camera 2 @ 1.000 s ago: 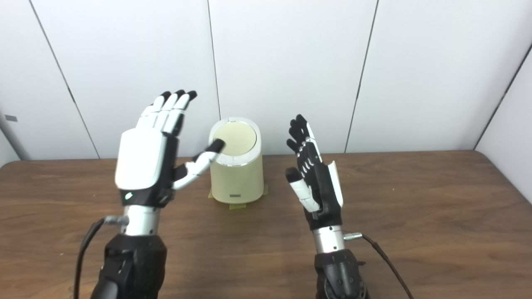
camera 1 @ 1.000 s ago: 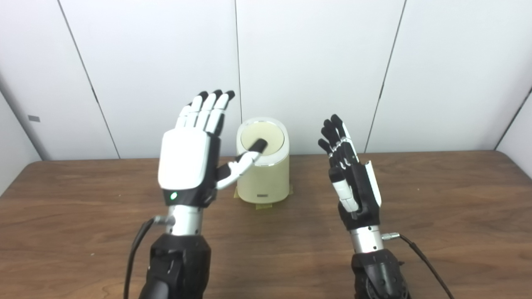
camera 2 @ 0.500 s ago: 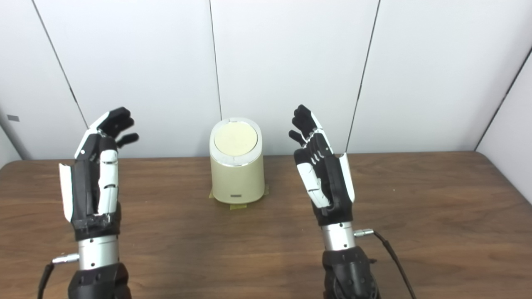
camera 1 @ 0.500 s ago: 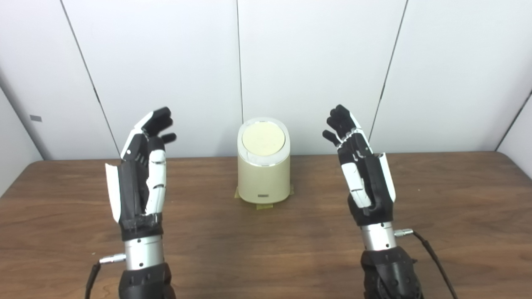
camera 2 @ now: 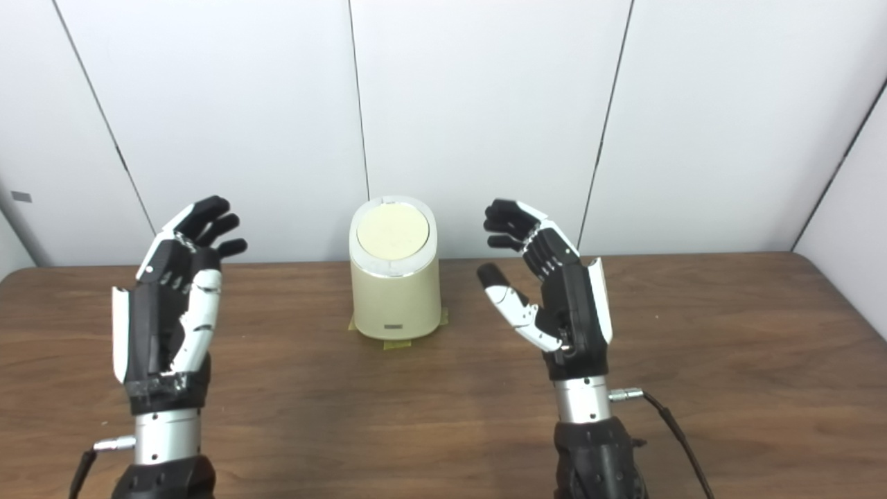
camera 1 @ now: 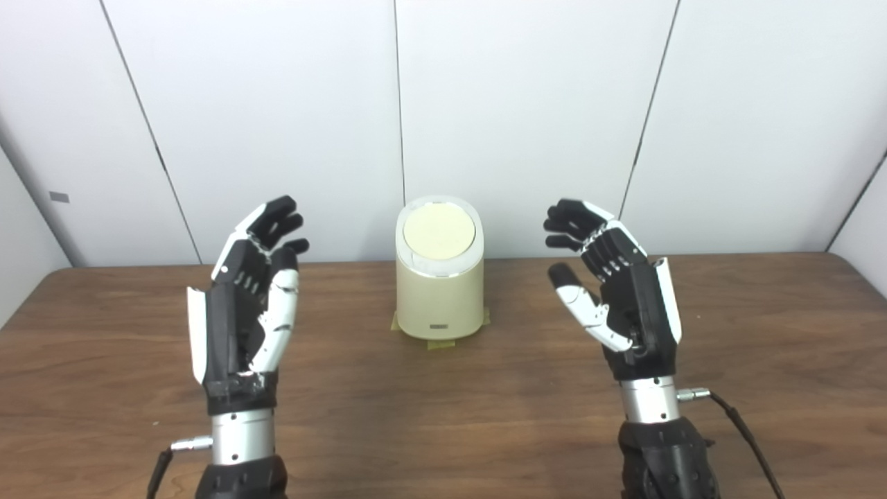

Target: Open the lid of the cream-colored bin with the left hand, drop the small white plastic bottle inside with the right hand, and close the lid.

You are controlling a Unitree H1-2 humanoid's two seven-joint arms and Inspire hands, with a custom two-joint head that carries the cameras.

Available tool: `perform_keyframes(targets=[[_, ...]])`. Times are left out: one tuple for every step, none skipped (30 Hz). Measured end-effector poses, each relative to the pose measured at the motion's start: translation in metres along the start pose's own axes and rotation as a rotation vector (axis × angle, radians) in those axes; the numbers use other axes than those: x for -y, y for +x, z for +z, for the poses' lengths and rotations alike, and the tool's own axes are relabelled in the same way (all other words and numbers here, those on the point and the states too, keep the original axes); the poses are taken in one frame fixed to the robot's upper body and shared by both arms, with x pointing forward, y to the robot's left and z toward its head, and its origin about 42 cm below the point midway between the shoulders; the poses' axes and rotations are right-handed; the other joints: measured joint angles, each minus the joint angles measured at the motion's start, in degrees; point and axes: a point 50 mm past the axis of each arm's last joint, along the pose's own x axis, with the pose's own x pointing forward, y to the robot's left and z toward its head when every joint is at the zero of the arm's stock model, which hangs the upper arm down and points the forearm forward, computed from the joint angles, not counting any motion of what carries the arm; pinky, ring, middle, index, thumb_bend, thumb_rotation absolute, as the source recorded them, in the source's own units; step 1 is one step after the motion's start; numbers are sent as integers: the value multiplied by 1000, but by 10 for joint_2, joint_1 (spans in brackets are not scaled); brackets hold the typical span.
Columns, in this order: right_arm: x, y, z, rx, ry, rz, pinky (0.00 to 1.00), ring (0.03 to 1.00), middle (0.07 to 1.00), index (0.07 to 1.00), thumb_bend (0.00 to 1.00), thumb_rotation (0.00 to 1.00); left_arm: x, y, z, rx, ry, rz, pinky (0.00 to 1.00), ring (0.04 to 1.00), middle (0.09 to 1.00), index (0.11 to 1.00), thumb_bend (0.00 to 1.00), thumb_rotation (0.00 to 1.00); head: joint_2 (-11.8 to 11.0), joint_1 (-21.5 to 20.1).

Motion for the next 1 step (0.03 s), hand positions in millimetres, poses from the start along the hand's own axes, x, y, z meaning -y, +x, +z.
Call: perform_keyframes(targets=[[0,-1,0,-1,-3,-1,653,705,726,709,341,377,1,-2,0,5,1,1,689,786,807,791,266,482,-1,1]])
